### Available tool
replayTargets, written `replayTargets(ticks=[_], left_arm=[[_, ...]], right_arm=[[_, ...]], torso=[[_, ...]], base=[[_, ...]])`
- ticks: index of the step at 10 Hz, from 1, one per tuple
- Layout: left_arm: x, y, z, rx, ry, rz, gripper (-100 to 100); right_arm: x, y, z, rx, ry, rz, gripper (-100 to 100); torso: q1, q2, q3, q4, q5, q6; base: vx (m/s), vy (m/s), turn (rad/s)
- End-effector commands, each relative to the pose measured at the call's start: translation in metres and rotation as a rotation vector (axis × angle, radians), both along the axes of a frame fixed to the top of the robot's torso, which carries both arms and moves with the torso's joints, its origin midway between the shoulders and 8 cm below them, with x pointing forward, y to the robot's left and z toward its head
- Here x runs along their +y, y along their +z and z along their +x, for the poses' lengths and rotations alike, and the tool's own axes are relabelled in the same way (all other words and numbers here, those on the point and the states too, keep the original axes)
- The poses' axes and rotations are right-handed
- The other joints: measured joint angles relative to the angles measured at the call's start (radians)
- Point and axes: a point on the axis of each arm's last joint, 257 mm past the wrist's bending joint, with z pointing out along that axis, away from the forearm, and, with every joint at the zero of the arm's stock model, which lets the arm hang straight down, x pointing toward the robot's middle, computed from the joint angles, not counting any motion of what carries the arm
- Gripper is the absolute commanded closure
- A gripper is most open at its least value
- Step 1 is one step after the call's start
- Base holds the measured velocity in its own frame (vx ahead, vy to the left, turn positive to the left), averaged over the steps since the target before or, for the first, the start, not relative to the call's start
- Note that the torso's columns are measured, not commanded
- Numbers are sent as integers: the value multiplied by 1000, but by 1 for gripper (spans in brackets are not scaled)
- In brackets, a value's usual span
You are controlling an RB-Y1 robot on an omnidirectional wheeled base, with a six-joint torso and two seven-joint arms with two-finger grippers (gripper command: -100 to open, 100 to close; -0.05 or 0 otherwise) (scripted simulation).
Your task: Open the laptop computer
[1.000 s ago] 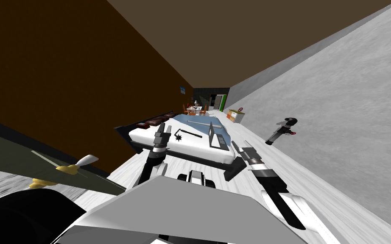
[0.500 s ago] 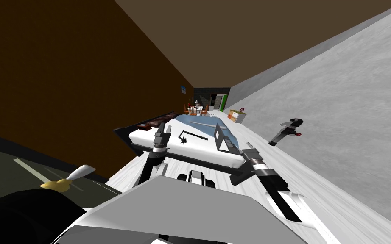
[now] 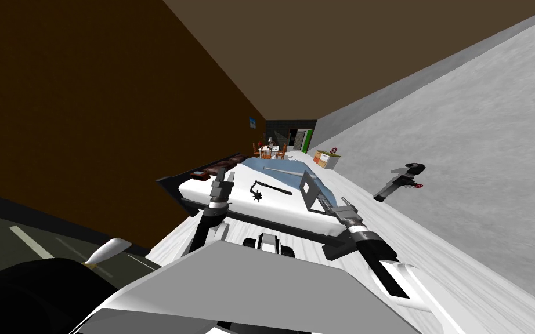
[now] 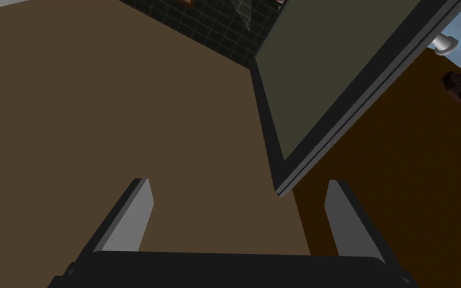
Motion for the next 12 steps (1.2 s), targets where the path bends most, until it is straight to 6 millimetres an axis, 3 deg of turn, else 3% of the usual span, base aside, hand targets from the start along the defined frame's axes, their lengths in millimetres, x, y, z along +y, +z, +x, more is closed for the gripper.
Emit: replayTargets(ticks=[1, 5, 8, 9, 12], left_arm=[[0, 0, 0, 0, 0, 0, 0], [0, 0, 0, 0, 0, 0, 0], [0, 0, 0, 0, 0, 0, 0], [0, 0, 0, 0, 0, 0, 0], [0, 0, 0, 0, 0, 0, 0]], right_arm=[[-17, -11, 2, 30, -41, -102, -100], [-41, -26, 3, 74, -93, -244, -100], [-42, -19, 1, 68, -88, -229, -100], [-42, -18, 1, 68, -89, -228, 100], [-48, -20, 9, 61, -92, -72, 100]], torso=[[0, 0, 0, 0, 0, 0], [-2, 1, 1, 0, -1, 0], [-4, -2, -1, 0, -1, 0], [-3, 0, 0, 0, -1, 0], [-5, 3, 2, 0, -2, 1]], base=[[55, 174, 7], [56, 128, 2], [69, 37, 15], [11, 3, -3], [-44, -73, 33]])
